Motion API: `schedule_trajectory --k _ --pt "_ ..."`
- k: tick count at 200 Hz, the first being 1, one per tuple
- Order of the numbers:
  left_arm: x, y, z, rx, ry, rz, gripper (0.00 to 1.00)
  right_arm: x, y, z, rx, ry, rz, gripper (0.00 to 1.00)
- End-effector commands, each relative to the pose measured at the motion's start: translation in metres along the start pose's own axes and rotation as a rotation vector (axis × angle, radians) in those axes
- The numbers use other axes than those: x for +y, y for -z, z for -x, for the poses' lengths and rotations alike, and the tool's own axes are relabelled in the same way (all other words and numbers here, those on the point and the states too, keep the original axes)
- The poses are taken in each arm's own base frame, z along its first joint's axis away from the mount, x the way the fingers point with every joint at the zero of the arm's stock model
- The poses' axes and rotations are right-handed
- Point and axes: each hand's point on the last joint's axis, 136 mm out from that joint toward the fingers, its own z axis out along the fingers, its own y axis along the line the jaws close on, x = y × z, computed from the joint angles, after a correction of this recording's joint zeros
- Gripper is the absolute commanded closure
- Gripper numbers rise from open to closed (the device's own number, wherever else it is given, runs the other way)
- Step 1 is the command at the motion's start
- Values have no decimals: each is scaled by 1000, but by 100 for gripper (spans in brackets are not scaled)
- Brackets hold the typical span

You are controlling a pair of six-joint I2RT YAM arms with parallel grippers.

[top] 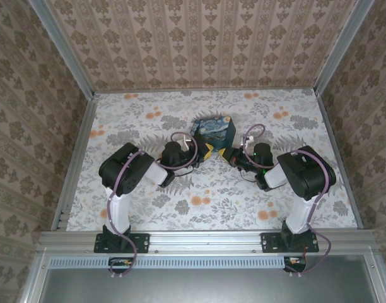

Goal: Unlock a padlock with a key

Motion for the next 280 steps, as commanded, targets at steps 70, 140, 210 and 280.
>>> schedule_trajectory --k 70,140,210,280 --pt "-22 0 -31 150 -36 -80 100 -31 10 -11 -22 -8 -106 100" --pt "-20 3 -28 138 -42 -73 100 -33 13 -12 -20 -13 -128 100" --pt "-15 4 -25 132 -43 -65 100 -27 16 -18 14 -3 -145 100" --pt "-13 4 -22 120 -45 -60 100 -35 30 -25 55 50 -271 100"
